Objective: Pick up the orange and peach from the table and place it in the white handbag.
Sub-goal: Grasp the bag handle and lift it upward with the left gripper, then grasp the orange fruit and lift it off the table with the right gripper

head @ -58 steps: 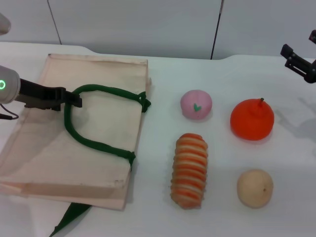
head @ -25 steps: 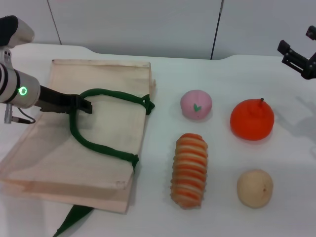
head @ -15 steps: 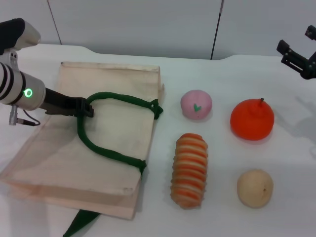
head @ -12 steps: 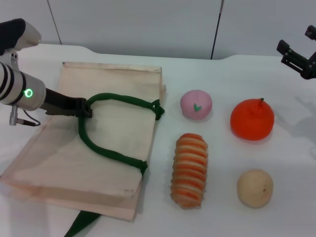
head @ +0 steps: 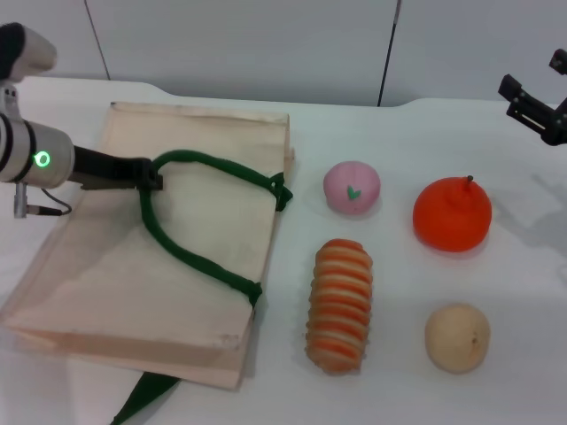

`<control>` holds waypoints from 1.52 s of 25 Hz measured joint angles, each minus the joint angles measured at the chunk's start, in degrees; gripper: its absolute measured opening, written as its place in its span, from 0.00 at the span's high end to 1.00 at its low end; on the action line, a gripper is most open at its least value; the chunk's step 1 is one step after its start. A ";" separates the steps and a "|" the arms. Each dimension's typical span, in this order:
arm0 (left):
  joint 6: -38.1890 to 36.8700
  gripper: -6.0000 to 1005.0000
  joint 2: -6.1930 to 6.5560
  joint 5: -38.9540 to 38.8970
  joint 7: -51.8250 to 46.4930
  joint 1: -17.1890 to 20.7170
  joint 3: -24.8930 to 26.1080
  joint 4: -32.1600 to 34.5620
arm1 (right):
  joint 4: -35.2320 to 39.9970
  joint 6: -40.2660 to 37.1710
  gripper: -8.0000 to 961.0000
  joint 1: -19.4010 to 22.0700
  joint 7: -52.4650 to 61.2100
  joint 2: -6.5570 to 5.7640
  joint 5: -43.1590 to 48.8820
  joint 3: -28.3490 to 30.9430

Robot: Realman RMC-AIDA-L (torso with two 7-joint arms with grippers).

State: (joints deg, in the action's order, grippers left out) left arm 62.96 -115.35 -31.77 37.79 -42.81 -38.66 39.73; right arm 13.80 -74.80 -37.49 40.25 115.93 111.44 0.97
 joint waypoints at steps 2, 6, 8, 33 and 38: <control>0.23 0.86 0.20 -4.67 2.26 1.26 0.00 0.80 | 0.00 0.00 0.08 0.01 0.00 0.00 0.00 0.00; 1.43 0.86 0.98 -15.25 8.08 3.77 -0.01 1.36 | 0.00 -0.02 0.08 0.03 0.03 0.00 0.00 0.00; 2.52 0.86 1.43 -19.11 10.55 4.52 -0.01 1.23 | 0.00 -0.03 0.08 0.02 0.08 0.00 0.00 0.00; 17.15 0.86 5.08 -53.10 38.43 8.71 3.59 -8.74 | 6.34 -8.71 0.08 -2.61 7.08 -0.30 17.02 -0.70; 21.01 0.86 5.78 -57.66 40.62 9.70 3.60 -10.05 | 7.85 -7.83 0.08 -3.18 9.92 -0.39 21.79 -0.70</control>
State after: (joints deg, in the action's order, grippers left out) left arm 83.96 -109.57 -89.43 78.41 -33.11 -35.06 29.68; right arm 21.65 -82.63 -40.67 50.17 115.54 133.23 0.27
